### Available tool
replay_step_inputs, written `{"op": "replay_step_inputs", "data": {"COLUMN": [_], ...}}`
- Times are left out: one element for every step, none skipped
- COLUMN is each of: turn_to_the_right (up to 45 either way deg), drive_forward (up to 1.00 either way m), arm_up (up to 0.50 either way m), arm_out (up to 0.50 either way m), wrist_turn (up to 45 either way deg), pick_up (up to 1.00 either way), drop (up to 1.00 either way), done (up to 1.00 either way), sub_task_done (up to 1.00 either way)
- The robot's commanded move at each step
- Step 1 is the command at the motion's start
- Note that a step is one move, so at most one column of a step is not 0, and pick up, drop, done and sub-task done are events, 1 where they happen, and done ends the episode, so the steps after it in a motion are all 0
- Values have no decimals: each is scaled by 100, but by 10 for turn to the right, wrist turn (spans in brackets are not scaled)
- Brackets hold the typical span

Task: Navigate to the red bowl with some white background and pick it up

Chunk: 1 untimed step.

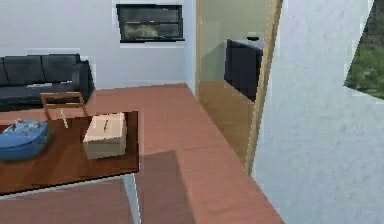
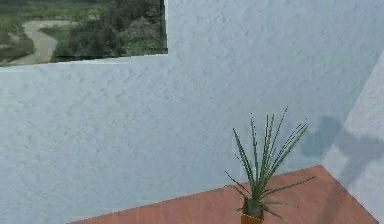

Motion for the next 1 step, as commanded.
{"op": "replay_step_inputs", "data": {"turn_to_the_right": [30], "drive_forward": [0], "arm_up": [0], "arm_out": [0], "wrist_turn": [0], "pick_up": [0], "drop": [0], "done": [0], "sub_task_done": [0]}}
